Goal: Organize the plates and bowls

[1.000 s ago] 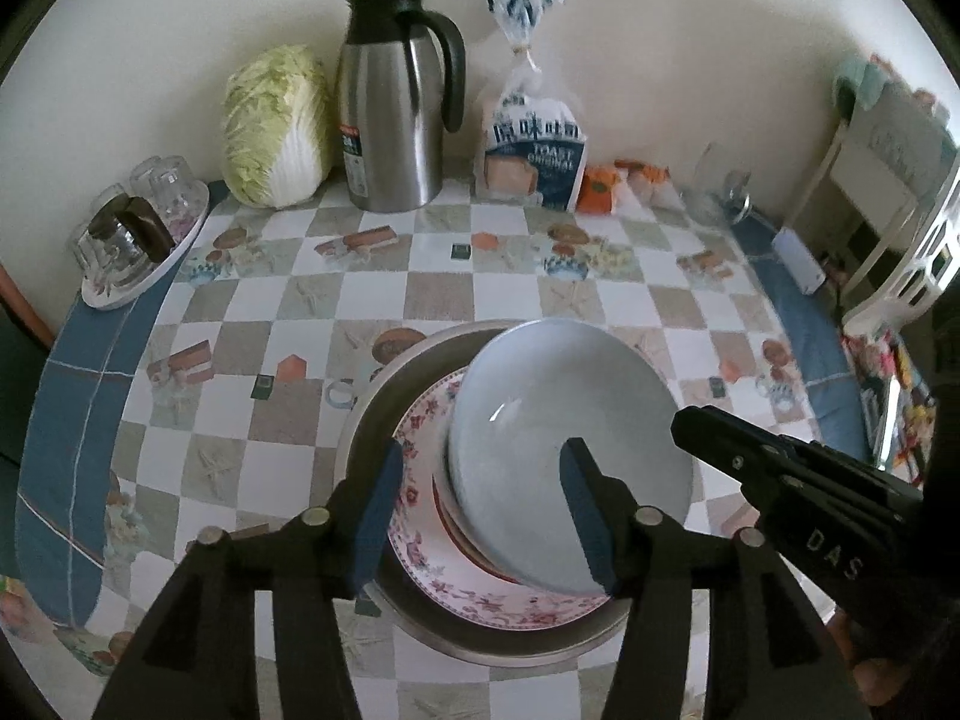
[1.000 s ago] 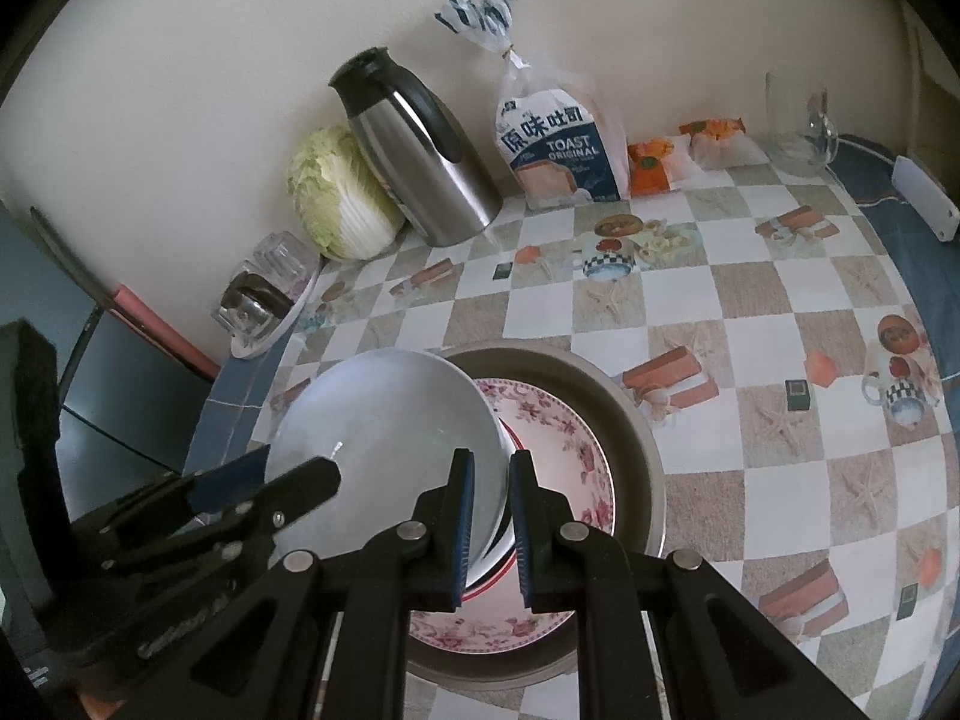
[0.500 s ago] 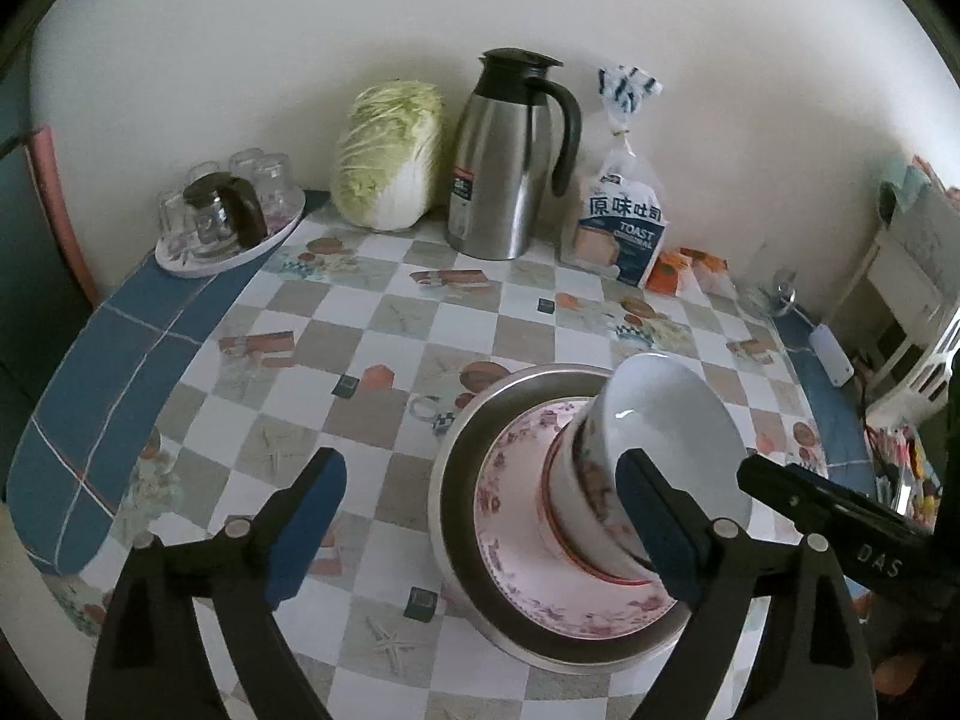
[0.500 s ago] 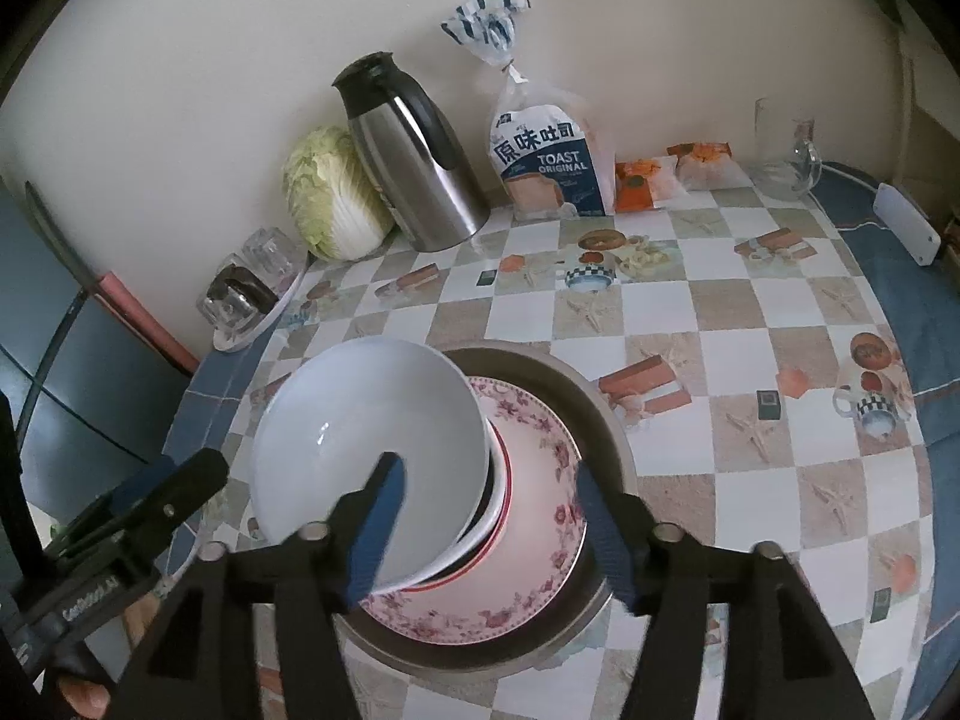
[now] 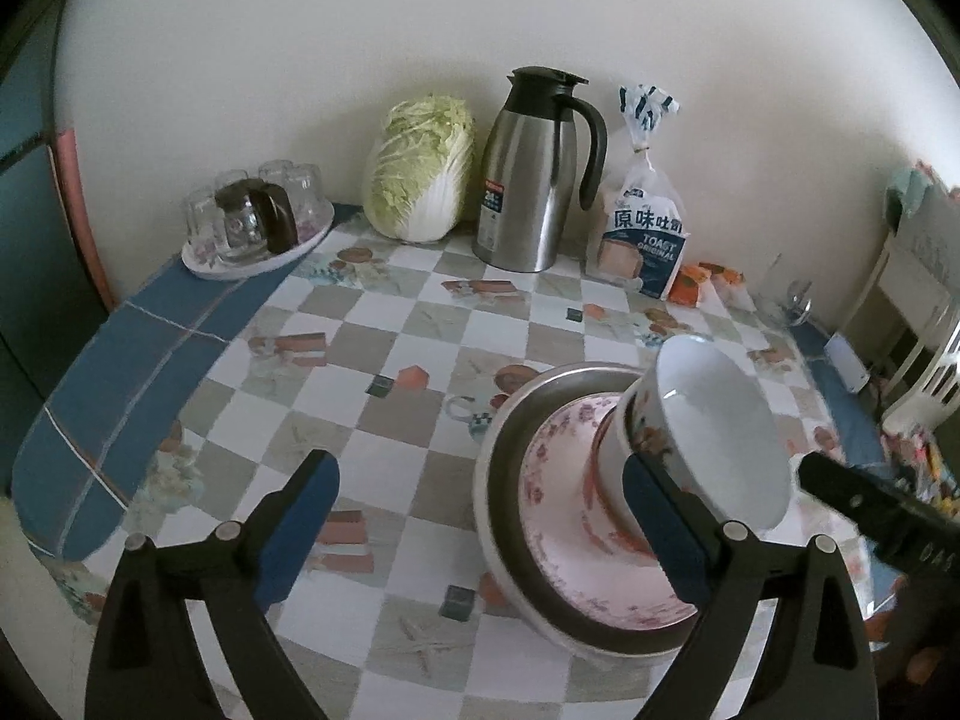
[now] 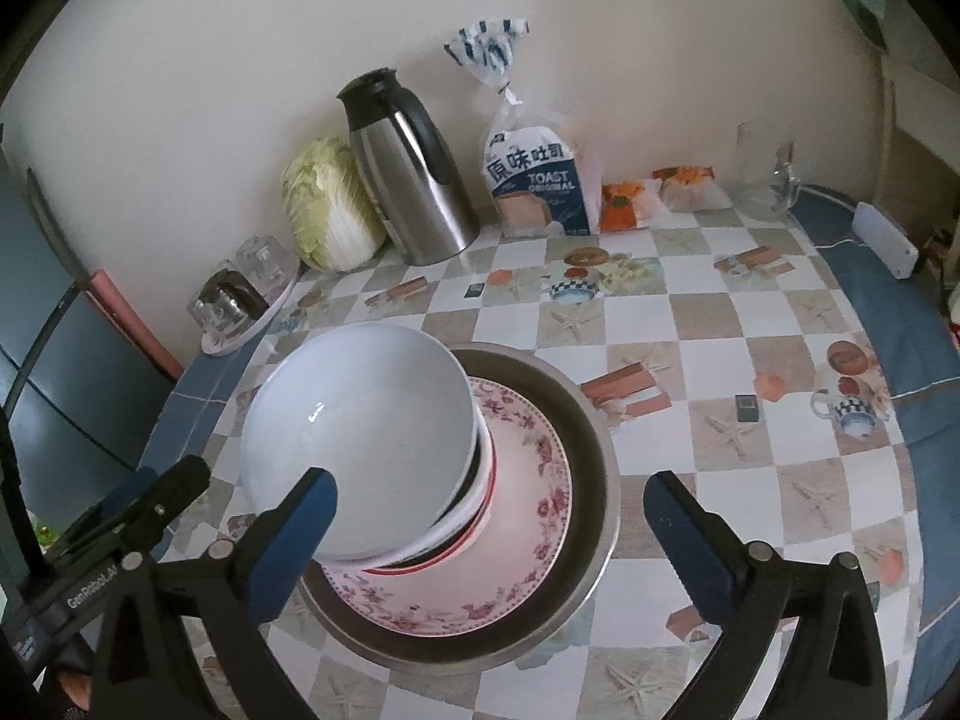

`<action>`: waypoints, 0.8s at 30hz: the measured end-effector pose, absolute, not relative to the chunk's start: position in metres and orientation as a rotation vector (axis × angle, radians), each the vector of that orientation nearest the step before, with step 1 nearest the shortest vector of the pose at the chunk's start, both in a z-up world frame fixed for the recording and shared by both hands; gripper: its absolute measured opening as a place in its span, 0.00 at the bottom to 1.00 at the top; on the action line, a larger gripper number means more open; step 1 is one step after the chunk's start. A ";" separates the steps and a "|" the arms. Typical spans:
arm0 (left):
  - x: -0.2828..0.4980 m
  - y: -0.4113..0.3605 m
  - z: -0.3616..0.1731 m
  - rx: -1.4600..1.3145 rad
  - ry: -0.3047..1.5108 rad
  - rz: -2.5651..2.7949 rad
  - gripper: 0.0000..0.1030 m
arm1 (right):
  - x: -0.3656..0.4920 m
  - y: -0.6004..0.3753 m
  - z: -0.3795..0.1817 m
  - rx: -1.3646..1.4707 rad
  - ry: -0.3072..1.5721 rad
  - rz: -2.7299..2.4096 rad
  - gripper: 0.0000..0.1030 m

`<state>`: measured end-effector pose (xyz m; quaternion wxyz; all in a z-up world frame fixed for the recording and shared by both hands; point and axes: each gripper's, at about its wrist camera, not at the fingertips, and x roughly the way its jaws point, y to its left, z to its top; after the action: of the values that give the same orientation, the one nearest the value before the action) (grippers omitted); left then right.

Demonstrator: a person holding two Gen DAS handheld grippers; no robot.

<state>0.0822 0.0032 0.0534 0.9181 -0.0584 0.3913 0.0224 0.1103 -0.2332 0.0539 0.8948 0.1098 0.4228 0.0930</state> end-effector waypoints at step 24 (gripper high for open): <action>0.070 0.012 -0.004 -0.020 1.001 0.110 0.93 | 0.055 -0.240 0.000 0.094 0.886 0.097 1.00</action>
<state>0.0699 0.0120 -0.0039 0.8758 -0.0094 0.4796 0.0526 0.0554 -0.2404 0.0000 0.9014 0.0454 0.4281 0.0467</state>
